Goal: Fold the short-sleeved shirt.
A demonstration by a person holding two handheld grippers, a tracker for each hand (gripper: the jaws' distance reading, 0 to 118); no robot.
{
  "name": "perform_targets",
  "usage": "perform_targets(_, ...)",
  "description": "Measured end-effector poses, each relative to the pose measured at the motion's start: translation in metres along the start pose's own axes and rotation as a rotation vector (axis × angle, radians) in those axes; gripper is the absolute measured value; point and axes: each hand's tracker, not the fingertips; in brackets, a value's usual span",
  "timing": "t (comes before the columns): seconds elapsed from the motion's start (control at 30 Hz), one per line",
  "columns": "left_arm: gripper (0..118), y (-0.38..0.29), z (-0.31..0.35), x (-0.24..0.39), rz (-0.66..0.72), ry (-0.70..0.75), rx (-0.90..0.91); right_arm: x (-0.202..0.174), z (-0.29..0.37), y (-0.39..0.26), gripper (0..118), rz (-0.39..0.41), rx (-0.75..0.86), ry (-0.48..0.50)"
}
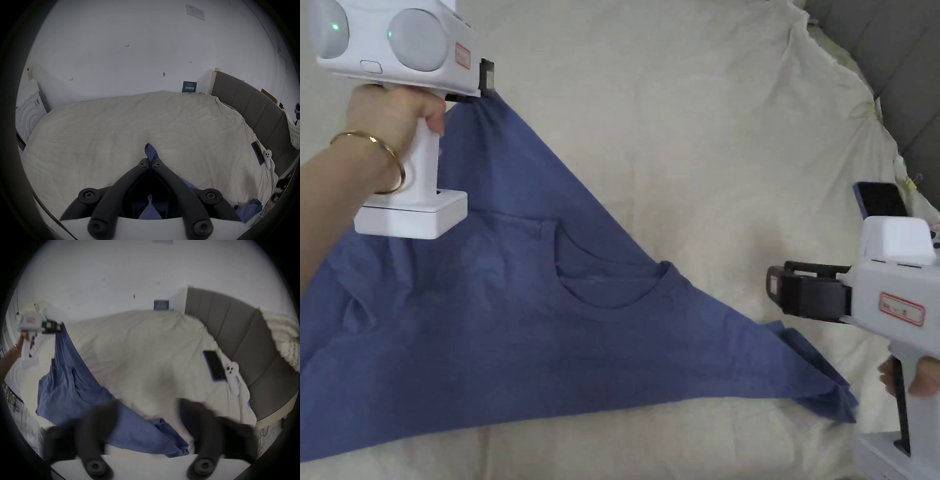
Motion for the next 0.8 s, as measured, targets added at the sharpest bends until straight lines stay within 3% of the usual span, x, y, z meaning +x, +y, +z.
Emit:
perform_targets(0.03, 0, -0.001, 0.003, 0.001, -0.007, 0.005, -0.003, -0.002, -0.012, 0.000, 111, 0.001, -0.038, -0.020)
perform_targets(0.23, 0, -0.011, 0.012, 0.005, -0.008, 0.018, -0.014, -0.014, -0.073, -0.007, 106, 0.088, -0.201, -0.065)
perform_targets(0.33, 0, -0.015, 0.013, 0.006, 0.006, 0.016, -0.024, -0.019, -0.094, -0.010, 81, 0.067, -0.271, -0.068)
perform_targets(0.47, 0, -0.019, 0.009, 0.007, 0.008, 0.025, -0.032, -0.024, -0.114, -0.012, 61, 0.001, -0.311, -0.048)
perform_targets(0.6, 0, -0.022, 0.008, 0.007, 0.011, 0.031, -0.045, -0.035, -0.129, -0.007, 3, 0.017, -0.333, -0.041)
perform_targets(0.8, 0, -0.023, 0.012, 0.002, 0.003, 0.047, -0.053, -0.036, -0.113, 0.003, 2, 0.009, -0.276, -0.008)
